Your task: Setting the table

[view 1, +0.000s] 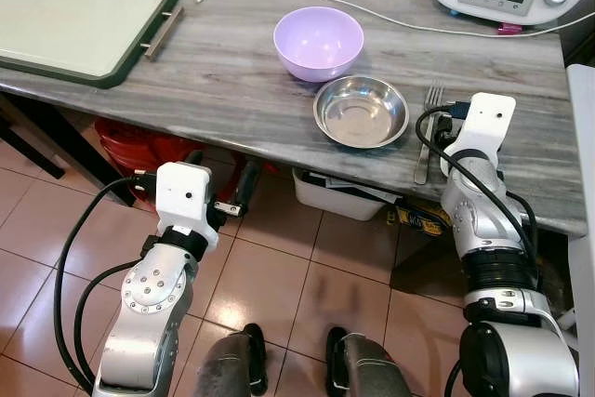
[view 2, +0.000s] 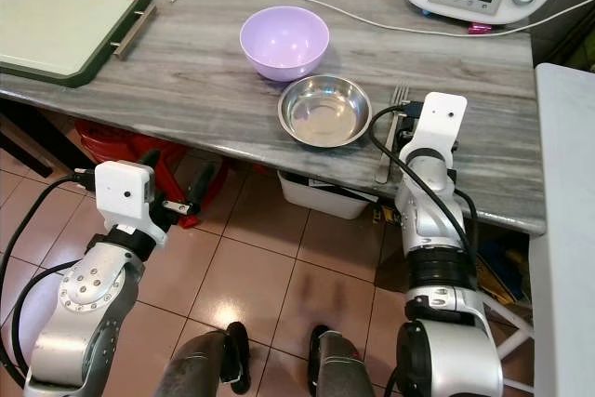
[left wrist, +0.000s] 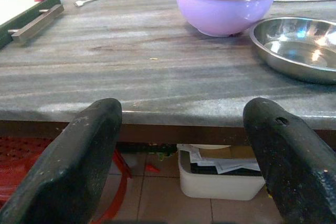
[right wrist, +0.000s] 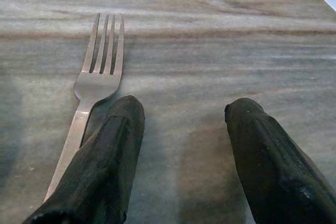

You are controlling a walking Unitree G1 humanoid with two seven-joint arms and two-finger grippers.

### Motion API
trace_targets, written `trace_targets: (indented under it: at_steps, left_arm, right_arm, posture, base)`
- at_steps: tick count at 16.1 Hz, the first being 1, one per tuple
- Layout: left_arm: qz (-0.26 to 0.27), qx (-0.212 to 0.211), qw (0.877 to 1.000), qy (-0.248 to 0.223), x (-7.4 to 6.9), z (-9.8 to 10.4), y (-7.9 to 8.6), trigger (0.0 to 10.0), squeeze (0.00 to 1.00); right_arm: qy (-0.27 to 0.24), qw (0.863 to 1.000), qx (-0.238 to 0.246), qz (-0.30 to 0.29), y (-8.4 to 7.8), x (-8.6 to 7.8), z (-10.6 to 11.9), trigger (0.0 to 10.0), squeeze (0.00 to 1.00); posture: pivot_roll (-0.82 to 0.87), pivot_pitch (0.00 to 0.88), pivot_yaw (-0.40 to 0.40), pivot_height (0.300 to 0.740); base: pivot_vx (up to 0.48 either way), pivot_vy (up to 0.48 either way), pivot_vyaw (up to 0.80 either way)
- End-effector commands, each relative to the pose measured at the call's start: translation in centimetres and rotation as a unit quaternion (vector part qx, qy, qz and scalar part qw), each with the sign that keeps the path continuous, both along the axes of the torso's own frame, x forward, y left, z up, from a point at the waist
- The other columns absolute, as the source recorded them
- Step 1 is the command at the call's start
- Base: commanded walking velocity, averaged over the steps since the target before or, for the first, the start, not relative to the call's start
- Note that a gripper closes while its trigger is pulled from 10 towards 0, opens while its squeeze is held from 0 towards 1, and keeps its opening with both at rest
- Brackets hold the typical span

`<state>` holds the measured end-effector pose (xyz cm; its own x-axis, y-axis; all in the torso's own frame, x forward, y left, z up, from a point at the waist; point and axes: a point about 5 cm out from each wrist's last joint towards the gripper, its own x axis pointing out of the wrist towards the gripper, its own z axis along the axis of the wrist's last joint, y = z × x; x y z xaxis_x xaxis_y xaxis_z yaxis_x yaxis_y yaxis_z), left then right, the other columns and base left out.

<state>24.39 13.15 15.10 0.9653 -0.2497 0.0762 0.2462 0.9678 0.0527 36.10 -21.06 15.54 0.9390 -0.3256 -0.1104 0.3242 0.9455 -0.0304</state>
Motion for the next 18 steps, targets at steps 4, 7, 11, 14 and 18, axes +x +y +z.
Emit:
trace_targets:
  at_steps: [4, 7, 11, 14, 18]
  left_arm:
    - [0.002, 0.002, 1.000, 0.009, -0.1, -0.4, 0.0, 10.0, 0.00]
    - [0.002, 0.002, 1.000, 0.009, -0.1, -0.4, 0.0, 10.0, 0.00]
    - [0.003, 0.001, 1.000, 0.008, 0.0, -0.4, 0.0, 10.0, 0.00]
    - [0.004, -0.003, 1.000, 0.005, -0.1, -0.3, 0.0, 10.0, 0.00]
    - [0.009, -0.015, 1.000, 0.001, 0.2, 0.1, 0.0, 10.0, 0.00]
  right_arm:
    - [0.009, 1.000, 0.012, 0.020, 0.9, 0.5, 0.0, 10.0, 0.00]
    - [0.013, 0.999, 0.015, 0.032, 1.3, 0.5, -0.2, 10.0, 0.00]
    - [0.012, 1.000, 0.011, 0.026, 0.9, 0.2, -0.1, 10.0, 0.00]
    - [-0.029, 0.999, -0.015, 0.003, -0.2, -0.8, 1.4, 10.0, 0.00]
    - [-0.066, 0.997, -0.031, -0.001, -0.9, -2.2, 2.9, 10.0, 1.00]
  posture:
    - [0.05, 0.228, 0.013, 0.740]
    - [0.05, 0.228, 0.012, 0.740]
    - [0.05, 0.228, 0.010, 0.740]
    - [0.04, 0.215, 0.006, 0.740]
    - [0.04, 0.174, 0.003, 0.740]
  base:
    - [0.000, 0.000, 0.00]
    - [0.000, 0.000, 0.00]
    - [0.000, 0.000, 0.00]
    - [0.000, 0.000, 0.00]
    - [0.000, 0.000, 0.00]
